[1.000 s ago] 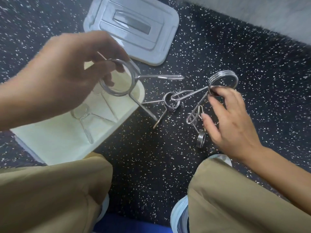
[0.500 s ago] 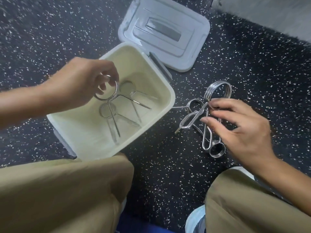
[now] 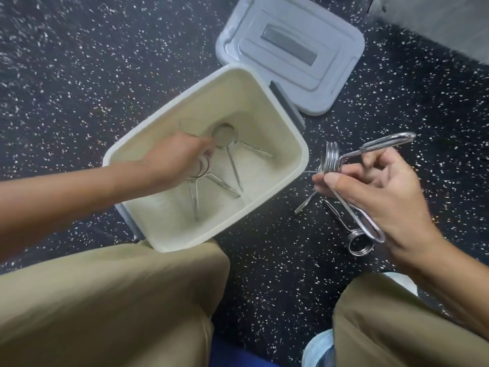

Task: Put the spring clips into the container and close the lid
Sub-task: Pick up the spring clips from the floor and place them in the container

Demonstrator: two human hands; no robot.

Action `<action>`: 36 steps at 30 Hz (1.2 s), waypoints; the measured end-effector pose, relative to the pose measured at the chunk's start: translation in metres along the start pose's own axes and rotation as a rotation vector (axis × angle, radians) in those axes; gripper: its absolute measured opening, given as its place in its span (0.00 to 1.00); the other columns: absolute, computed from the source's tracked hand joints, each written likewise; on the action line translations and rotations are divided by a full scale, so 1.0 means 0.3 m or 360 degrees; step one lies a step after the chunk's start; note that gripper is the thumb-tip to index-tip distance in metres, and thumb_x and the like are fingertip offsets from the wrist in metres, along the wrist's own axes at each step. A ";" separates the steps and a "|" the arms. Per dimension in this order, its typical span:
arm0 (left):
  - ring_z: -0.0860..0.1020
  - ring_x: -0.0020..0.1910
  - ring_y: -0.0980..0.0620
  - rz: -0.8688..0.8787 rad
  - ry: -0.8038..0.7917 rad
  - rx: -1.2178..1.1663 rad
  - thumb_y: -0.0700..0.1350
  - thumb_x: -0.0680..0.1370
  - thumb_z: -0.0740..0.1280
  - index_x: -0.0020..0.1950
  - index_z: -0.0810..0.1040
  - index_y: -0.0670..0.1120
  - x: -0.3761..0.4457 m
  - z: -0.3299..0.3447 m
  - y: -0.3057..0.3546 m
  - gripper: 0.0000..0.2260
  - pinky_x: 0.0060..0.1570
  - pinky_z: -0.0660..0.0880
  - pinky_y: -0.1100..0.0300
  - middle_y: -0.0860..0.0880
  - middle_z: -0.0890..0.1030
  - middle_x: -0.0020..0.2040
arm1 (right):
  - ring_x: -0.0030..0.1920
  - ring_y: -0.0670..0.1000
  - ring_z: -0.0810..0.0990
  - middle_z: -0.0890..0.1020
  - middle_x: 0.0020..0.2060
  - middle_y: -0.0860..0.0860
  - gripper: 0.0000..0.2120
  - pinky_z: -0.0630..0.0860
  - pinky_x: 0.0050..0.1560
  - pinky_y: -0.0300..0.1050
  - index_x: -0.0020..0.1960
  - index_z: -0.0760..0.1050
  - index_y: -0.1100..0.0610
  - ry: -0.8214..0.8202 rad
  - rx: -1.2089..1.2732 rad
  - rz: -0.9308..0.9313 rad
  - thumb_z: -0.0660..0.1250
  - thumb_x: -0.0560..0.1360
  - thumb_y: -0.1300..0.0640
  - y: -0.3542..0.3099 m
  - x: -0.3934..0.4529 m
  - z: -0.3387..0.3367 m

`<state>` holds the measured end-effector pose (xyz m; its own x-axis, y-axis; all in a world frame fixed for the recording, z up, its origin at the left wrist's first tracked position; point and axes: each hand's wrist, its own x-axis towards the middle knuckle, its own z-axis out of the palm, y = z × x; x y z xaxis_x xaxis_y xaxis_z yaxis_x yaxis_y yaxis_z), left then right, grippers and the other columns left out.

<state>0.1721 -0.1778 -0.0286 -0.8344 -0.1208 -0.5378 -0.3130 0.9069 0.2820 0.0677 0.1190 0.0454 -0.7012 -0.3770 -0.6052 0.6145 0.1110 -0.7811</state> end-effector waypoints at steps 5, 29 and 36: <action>0.75 0.41 0.41 -0.0081 -0.0176 0.0156 0.35 0.76 0.60 0.57 0.74 0.44 -0.013 -0.001 -0.010 0.12 0.37 0.68 0.56 0.42 0.81 0.47 | 0.49 0.58 0.88 0.87 0.43 0.62 0.21 0.83 0.55 0.53 0.59 0.74 0.62 -0.0196 0.0200 0.0261 0.69 0.68 0.73 -0.024 0.004 0.050; 0.78 0.49 0.44 0.0820 0.0486 -0.0179 0.56 0.75 0.73 0.63 0.77 0.43 -0.130 -0.204 0.241 0.23 0.46 0.71 0.55 0.46 0.78 0.56 | 0.55 0.61 0.86 0.85 0.52 0.61 0.19 0.83 0.54 0.52 0.61 0.79 0.70 -0.0441 0.0306 0.0532 0.66 0.77 0.57 -0.054 0.016 0.223; 0.79 0.49 0.45 0.0741 0.0480 -0.0179 0.52 0.72 0.72 0.62 0.78 0.44 -0.112 -0.217 0.180 0.21 0.46 0.77 0.49 0.47 0.79 0.56 | 0.63 0.55 0.83 0.86 0.59 0.58 0.18 0.79 0.63 0.51 0.62 0.80 0.65 -0.0508 0.0096 0.0416 0.67 0.75 0.59 -0.031 -0.003 0.200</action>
<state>0.1538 -0.1511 0.0566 -0.9835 0.1568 -0.0905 0.0863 0.8457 0.5267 0.0844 0.0632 0.0625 -0.3770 -0.6105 -0.6965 0.7837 0.1906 -0.5912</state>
